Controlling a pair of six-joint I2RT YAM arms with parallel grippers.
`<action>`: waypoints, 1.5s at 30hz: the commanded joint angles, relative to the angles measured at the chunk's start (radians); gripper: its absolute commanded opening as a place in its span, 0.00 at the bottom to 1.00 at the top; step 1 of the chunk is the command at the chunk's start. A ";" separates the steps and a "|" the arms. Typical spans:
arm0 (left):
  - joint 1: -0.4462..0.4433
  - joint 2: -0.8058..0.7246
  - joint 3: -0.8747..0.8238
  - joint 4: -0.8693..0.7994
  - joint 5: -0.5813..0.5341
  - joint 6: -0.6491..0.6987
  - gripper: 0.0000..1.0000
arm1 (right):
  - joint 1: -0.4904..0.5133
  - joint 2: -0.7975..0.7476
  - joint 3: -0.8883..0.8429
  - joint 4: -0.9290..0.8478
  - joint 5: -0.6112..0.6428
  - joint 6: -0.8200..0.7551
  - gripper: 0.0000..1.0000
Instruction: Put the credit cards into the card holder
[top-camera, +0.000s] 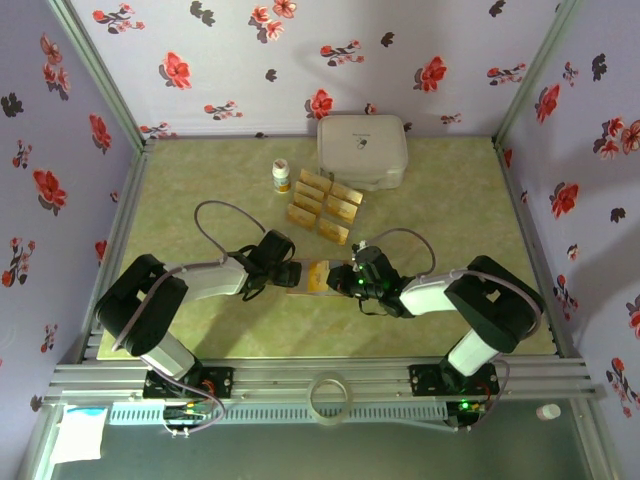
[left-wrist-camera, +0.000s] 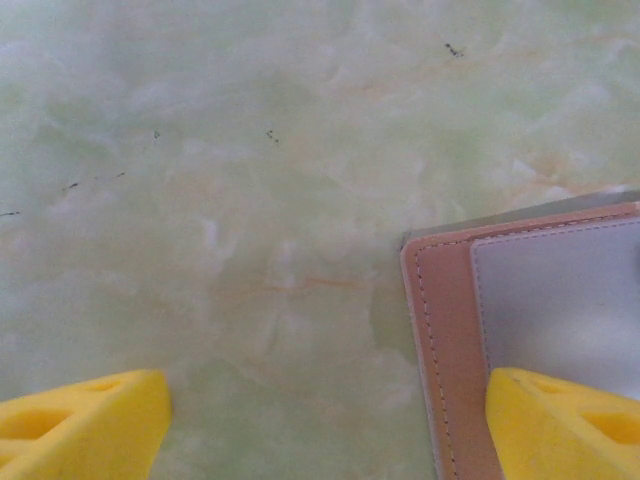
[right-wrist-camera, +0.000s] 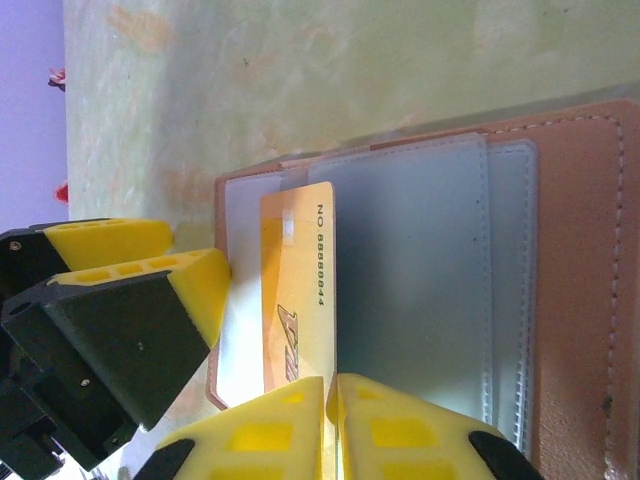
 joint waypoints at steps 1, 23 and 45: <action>0.014 0.061 -0.046 -0.014 0.043 -0.001 0.83 | 0.004 0.023 -0.009 0.032 -0.005 0.012 0.11; 0.014 0.066 -0.044 -0.013 0.046 -0.001 0.83 | 0.002 0.089 -0.003 0.138 -0.036 0.042 0.05; 0.014 0.078 -0.041 -0.010 0.050 -0.002 0.83 | 0.004 0.174 0.011 0.261 -0.084 0.085 0.16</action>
